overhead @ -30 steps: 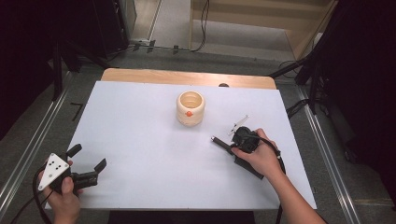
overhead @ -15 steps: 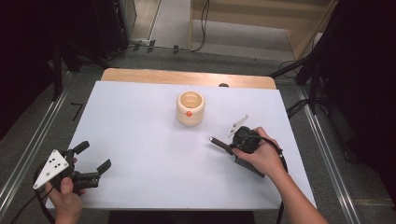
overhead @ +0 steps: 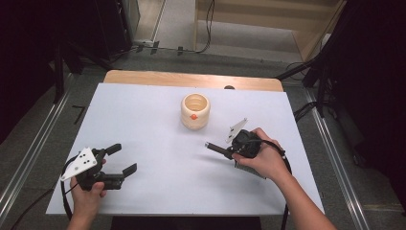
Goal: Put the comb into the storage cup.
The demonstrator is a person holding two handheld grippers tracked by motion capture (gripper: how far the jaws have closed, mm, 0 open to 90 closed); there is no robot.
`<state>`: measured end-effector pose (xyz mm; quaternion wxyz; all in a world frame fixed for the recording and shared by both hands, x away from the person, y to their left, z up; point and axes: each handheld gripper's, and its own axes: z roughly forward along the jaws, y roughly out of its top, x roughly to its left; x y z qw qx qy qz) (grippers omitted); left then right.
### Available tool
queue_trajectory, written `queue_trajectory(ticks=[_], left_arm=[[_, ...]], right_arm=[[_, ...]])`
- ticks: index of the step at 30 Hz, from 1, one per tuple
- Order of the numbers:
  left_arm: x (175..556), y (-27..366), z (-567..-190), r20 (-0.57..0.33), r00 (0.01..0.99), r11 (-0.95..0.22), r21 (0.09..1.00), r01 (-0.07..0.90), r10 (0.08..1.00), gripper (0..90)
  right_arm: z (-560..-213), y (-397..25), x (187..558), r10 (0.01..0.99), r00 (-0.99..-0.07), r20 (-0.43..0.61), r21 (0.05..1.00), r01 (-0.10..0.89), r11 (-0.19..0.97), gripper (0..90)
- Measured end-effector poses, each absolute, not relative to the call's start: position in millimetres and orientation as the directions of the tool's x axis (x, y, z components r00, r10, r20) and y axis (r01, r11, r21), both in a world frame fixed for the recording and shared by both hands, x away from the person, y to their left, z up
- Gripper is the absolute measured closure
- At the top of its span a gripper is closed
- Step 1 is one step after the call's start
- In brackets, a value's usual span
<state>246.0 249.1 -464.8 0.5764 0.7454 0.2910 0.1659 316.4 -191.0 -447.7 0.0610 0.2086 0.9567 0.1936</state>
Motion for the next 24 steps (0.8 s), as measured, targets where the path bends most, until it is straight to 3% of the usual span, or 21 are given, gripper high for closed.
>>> queue_trajectory(ticks=[15,24], left_arm=[[269,198,-470,-0.149,0.855,-0.251,0.918,0.306,0.497,14.0],[277,171,-473,-0.169,0.886,-0.326,0.887,0.328,0.433,22.7]], right_arm=[[-437,-166,308,0.322,-0.945,-0.064,0.400,0.271,0.875,71.2],[-431,-147,301,0.261,-0.961,-0.090,0.396,0.206,0.895,71.2]])
